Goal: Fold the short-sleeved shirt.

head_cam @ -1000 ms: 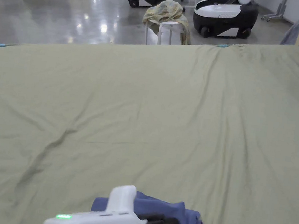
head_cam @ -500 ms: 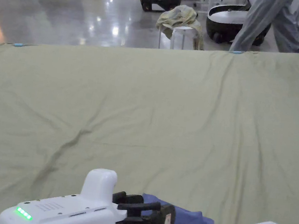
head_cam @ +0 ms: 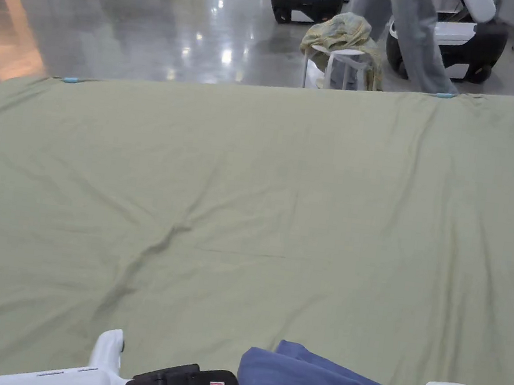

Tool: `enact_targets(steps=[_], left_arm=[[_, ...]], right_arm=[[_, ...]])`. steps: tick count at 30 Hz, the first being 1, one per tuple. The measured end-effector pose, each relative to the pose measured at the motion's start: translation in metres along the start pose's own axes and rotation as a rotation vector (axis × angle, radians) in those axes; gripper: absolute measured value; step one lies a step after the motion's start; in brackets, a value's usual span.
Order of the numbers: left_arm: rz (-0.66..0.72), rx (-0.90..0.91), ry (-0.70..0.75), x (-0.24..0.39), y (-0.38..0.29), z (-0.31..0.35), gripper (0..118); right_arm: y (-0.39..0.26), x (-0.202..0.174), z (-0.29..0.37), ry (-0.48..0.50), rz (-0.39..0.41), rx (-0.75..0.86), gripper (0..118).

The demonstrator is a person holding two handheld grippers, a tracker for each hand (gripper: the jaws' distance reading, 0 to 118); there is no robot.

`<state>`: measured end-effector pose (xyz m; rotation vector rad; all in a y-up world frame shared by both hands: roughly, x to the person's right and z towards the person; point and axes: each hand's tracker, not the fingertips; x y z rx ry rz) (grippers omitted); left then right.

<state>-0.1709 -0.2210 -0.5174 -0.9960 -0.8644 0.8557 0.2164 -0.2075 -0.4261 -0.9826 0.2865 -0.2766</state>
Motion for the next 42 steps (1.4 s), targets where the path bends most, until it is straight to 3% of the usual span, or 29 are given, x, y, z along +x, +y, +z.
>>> enact_targets(steps=[5, 8, 12, 14, 19, 25, 30, 32, 33, 35, 38, 42], left_arm=[[0.075, -0.085, -0.053, -0.019, 0.001, -0.039, 64], [0.098, -0.043, -0.041, -0.022, -0.007, -0.046, 28], [0.154, -0.009, -0.027, -0.033, -0.011, -0.041, 26], [0.102, -0.005, 0.008, -0.017, -0.011, -0.038, 26], [0.073, 0.05, -0.034, -0.006, 0.015, 0.021, 26], [-0.028, 0.241, 0.323, -0.016, 0.075, 0.197, 26], [-0.03, 0.33, 0.589, -0.036, 0.131, 0.3, 26], [-0.018, 0.323, 0.646, -0.045, 0.149, 0.315, 27], [-0.02, 0.317, 0.687, -0.049, 0.157, 0.318, 34], [-0.066, 0.271, 0.82, -0.053, 0.172, 0.304, 62], [-0.107, 0.314, 1.195, -0.043, 0.184, 0.294, 65], [-0.337, 0.498, 1.212, 0.012, 0.164, 0.312, 65]], right_arm=[[-0.001, -0.005, 0.0, -0.024, 0.025, 0.008, 0], [-0.002, -0.004, 0.0, -0.022, 0.017, 0.014, 0], [-0.004, -0.005, 0.002, -0.017, 0.008, 0.033, 0], [-0.003, -0.006, 0.007, -0.015, 0.01, 0.037, 0], [0.003, -0.005, 0.035, 0.154, -0.085, 0.159, 0], [0.006, -0.005, 0.042, 0.089, -0.039, 0.169, 0], [0.001, -0.006, 0.032, 0.107, -0.064, 0.126, 0], [-0.001, -0.01, 0.029, 0.097, -0.067, 0.113, 0], [-0.002, -0.011, 0.029, 0.095, -0.067, 0.11, 0], [-0.002, -0.012, 0.028, 0.1, -0.065, 0.103, 0], [0.002, -0.014, 0.033, 0.095, -0.05, 0.108, 0], [0.008, -0.012, 0.05, 0.021, 0.011, 0.214, 0]])
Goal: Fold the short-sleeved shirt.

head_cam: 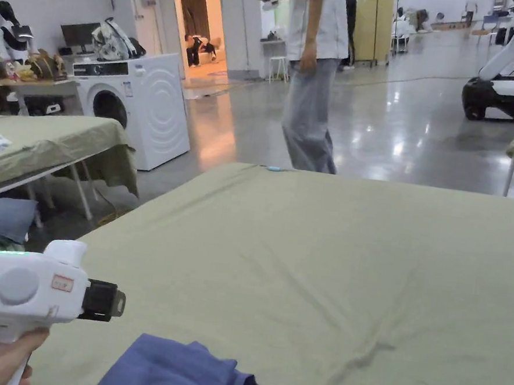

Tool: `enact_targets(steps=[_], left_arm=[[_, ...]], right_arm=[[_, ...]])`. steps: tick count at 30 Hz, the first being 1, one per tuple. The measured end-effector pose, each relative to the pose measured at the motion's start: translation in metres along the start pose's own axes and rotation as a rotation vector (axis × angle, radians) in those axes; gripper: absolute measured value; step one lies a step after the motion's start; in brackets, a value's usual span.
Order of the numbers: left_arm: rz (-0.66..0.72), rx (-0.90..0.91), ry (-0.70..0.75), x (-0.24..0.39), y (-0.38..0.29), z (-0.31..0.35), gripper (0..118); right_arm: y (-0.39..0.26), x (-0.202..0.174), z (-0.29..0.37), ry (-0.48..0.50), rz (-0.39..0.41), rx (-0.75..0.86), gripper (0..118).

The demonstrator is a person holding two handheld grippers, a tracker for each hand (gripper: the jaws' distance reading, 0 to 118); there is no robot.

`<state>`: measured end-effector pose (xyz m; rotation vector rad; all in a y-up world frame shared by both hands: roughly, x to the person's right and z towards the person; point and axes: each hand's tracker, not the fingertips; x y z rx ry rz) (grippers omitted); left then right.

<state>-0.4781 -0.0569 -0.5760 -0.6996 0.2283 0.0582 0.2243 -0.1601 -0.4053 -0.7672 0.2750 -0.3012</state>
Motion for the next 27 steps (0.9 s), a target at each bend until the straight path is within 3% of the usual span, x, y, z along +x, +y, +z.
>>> enact_targets(steps=[2, 5, 8, 10, 12, 15, 17, 18, 19, 23, 27], left_arm=[[-0.105, 0.15, -0.064, 0.029, -0.004, 0.051, 65], [-0.368, 0.402, -0.022, 0.087, -0.032, 0.128, 65], [-0.519, 0.646, 0.067, 0.128, -0.069, 0.168, 65], [-0.485, 0.747, 0.121, 0.153, -0.088, 0.182, 65], [-0.37, 0.72, 0.103, 0.171, -0.097, 0.186, 64], [-0.299, 0.667, -0.177, 0.193, -0.114, 0.195, 60], [-0.273, 0.669, -0.248, 0.221, -0.129, 0.205, 43], [-0.314, 0.677, -0.274, 0.233, -0.137, 0.21, 15], [-0.311, 0.674, -0.282, 0.243, -0.143, 0.214, 8], [-0.281, 0.633, -0.396, 0.278, -0.158, 0.228, 3], [-0.22, 0.646, -0.417, 0.287, -0.16, 0.242, 3]], right_arm=[[0.006, 0.003, 0.01, -0.038, 0.019, 0.076, 0], [0.017, 0.003, 0.028, -0.057, 0.063, 0.194, 0], [0.027, -0.005, 0.05, -0.099, 0.153, 0.316, 0], [0.032, -0.012, 0.062, -0.112, 0.206, 0.369, 0], [0.032, -0.02, 0.072, -0.162, 0.259, 0.423, 0], [0.028, -0.029, 0.08, -0.245, 0.322, 0.472, 0], [0.021, -0.034, 0.086, -0.255, 0.35, 0.527, 0], [0.019, -0.037, 0.087, -0.26, 0.354, 0.546, 0], [0.017, -0.038, 0.088, -0.264, 0.352, 0.558, 0], [0.016, -0.037, 0.09, -0.248, 0.328, 0.582, 0], [0.016, -0.041, 0.093, -0.25, 0.332, 0.598, 0]])
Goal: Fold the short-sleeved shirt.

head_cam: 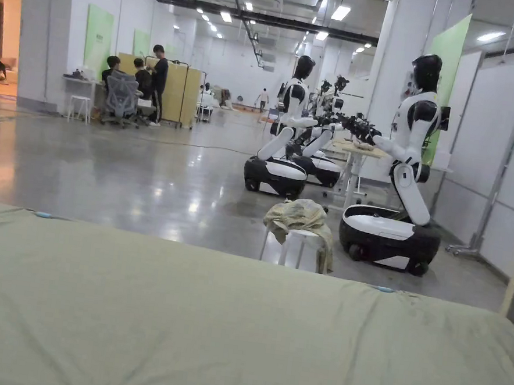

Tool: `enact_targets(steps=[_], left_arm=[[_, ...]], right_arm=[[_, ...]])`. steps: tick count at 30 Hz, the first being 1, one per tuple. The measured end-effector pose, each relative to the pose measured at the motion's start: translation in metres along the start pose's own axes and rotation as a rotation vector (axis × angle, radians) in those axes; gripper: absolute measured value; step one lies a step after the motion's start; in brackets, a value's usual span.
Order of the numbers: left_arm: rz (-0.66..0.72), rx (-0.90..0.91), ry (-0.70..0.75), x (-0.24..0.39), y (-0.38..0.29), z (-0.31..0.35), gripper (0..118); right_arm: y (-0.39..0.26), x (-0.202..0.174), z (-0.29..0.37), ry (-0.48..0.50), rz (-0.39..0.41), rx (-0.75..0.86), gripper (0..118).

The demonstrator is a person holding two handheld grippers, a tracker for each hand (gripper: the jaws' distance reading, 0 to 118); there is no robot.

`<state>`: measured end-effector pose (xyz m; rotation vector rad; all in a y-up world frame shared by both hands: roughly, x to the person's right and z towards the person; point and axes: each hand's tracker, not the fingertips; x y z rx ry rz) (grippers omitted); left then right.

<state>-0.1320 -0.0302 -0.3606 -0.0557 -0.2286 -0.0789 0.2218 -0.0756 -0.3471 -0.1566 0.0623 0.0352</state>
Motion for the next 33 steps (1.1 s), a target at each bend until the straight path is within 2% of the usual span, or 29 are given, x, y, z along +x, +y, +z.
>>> enact_targets(steps=[13, 14, 16, 17, 18, 22, 33], left_arm=[[-0.003, 0.004, 0.014, -0.004, 0.007, -0.004, 3], [-0.001, 0.013, 0.016, -0.004, 0.008, -0.004, 8], [-0.021, 0.063, 0.038, -0.002, 0.011, -0.002, 63], [-0.044, 0.093, 0.072, -0.001, 0.015, 0.001, 73], [-0.037, 0.084, 0.042, 0.0, 0.017, -0.001, 73], [-0.004, 0.16, 0.063, -0.002, 0.019, 0.005, 73], [0.051, 0.102, 0.005, -0.007, 0.017, -0.006, 73]], right_arm=[[0.002, -0.001, 0.001, -0.039, -0.004, 0.005, 0], [0.003, -0.001, 0.001, -0.044, 0.007, 0.013, 7], [0.007, -0.002, 0.0, -0.069, 0.033, 0.027, 72], [0.008, -0.004, 0.001, -0.091, 0.049, 0.047, 103], [0.009, -0.005, 0.0, -0.098, 0.055, 0.051, 114], [0.01, -0.005, 0.004, -0.09, 0.05, 0.09, 118], [0.012, -0.006, -0.002, -0.078, 0.034, 0.077, 118]])
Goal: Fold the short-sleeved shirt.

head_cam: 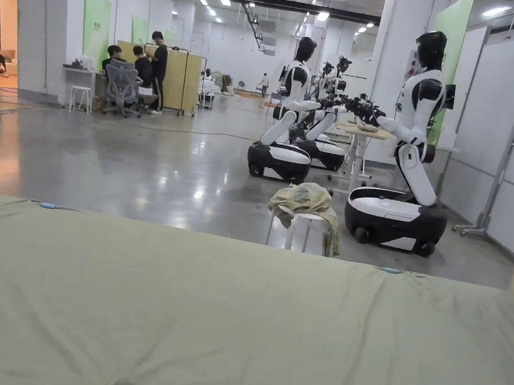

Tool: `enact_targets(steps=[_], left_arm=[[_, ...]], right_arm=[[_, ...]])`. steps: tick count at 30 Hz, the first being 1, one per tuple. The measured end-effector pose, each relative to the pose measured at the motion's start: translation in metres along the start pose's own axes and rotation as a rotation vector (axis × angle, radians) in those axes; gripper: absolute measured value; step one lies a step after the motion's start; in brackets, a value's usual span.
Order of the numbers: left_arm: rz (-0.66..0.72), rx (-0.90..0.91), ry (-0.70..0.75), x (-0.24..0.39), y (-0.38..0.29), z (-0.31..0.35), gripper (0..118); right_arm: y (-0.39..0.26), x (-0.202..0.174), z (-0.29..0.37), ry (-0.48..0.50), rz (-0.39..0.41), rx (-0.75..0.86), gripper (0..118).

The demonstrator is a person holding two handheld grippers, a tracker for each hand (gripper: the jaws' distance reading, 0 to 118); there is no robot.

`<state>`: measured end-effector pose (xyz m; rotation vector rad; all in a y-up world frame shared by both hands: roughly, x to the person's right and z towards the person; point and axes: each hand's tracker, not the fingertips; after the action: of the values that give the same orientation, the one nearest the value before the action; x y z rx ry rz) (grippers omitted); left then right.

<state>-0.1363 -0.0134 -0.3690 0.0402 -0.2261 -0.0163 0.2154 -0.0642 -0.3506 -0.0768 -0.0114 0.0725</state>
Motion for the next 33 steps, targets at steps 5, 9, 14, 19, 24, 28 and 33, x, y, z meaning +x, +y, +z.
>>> enact_targets(steps=[5, 9, 14, 19, 24, 28, 33], left_arm=[[0.007, -0.012, 0.027, 0.0, -0.003, -0.002, 73], [0.027, -0.018, 0.004, -0.001, -0.005, -0.003, 73], [0.019, -0.036, -0.012, 0.001, -0.008, -0.004, 73], [0.022, -0.04, -0.024, 0.001, -0.008, -0.004, 73], [0.055, -0.046, -0.032, -0.003, -0.009, -0.004, 73], [0.076, -0.047, -0.034, -0.006, -0.011, -0.004, 73], [0.082, -0.045, -0.038, -0.008, -0.01, -0.003, 73]], right_arm=[[0.0, -0.002, 0.0, 0.004, 0.004, 0.001, 118], [0.0, -0.002, 0.0, 0.011, -0.015, 0.002, 118], [-0.001, 0.0, 0.0, 0.018, -0.045, -0.004, 118], [-0.002, 0.002, -0.002, 0.033, -0.074, -0.03, 118], [-0.001, 0.014, -0.013, 0.236, -0.32, -0.137, 118], [0.002, 0.012, -0.016, 0.288, -0.432, -0.131, 118], [0.007, 0.008, -0.02, 0.235, -0.448, -0.166, 118]])
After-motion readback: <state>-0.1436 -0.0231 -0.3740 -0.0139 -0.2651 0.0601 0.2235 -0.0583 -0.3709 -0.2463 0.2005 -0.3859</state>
